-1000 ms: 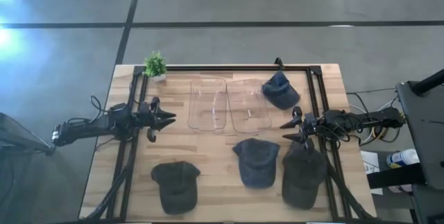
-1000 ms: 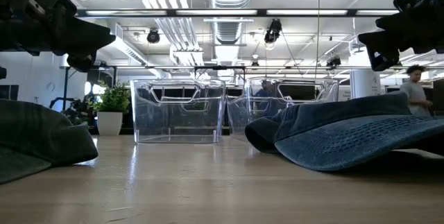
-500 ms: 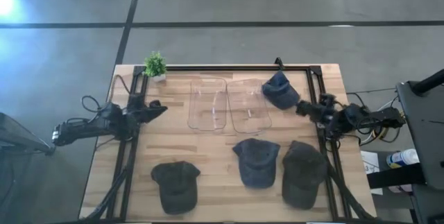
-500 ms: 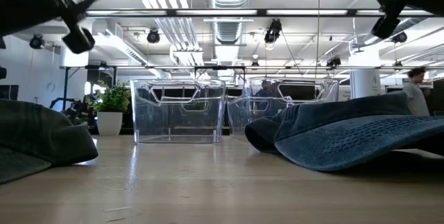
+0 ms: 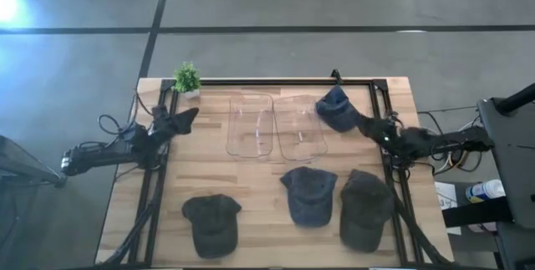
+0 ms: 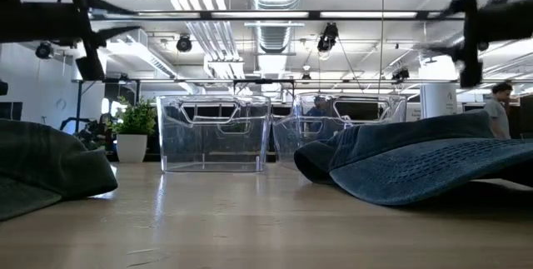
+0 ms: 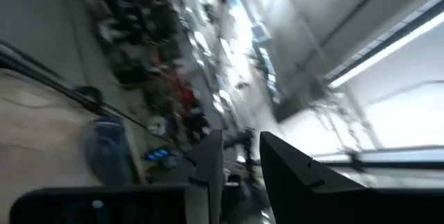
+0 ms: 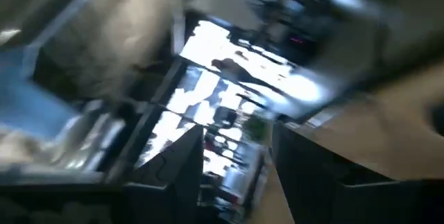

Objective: Pick & Place hat
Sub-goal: Put the top blue cap into the right transparent bin

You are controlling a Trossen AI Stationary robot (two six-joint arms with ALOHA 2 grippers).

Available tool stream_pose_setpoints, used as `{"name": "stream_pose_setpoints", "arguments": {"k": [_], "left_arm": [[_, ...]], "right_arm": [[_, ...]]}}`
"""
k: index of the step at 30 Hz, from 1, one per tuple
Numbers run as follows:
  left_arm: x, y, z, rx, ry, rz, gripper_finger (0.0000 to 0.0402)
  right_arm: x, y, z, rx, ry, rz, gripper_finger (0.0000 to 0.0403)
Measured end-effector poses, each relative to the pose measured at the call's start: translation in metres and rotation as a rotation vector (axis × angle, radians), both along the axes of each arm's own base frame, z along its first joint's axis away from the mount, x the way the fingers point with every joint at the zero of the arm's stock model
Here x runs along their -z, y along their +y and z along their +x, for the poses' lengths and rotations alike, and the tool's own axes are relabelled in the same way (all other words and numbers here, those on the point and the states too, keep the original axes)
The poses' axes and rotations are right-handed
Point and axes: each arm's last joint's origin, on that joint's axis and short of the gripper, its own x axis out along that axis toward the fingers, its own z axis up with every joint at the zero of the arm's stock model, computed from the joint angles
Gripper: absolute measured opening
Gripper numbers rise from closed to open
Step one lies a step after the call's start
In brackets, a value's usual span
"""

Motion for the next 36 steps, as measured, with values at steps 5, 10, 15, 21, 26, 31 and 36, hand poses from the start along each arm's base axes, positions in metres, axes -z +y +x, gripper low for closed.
{"name": "stream_pose_setpoints", "arguments": {"k": [5, 10, 15, 21, 26, 31, 36], "left_arm": [[0.009, 0.003, 0.008, -0.039, 0.093, -0.016, 0.009], [0.017, 0.005, 0.016, -0.067, 0.18, -0.047, 0.009], [0.027, 0.007, 0.024, 0.007, 0.252, -0.099, 0.009], [0.038, 0.011, 0.032, 0.046, 0.351, -0.148, 0.009], [0.027, 0.016, 0.039, 0.047, 0.408, -0.106, 0.009], [0.01, 0.019, 0.05, 0.051, 0.511, -0.069, 0.009], [-0.011, 0.024, 0.066, 0.052, 0.679, 0.052, 0.009]], "right_arm": [[0.019, -0.003, -0.008, 0.083, 0.333, 0.355, 0.0146], [0.02, -0.003, -0.018, 0.207, 0.543, 0.538, 0.0145], [0.033, -0.003, -0.011, 0.243, 0.526, 0.661, 0.0167], [0.062, -0.01, -0.004, 0.363, 0.458, 0.746, 0.0222], [0.071, -0.025, -0.003, 0.551, 0.399, 0.678, 0.0252], [0.076, -0.031, 0.003, 0.511, 0.394, 0.652, 0.0258], [0.086, -0.038, 0.003, 0.52, 0.352, 0.624, 0.0258]]}}
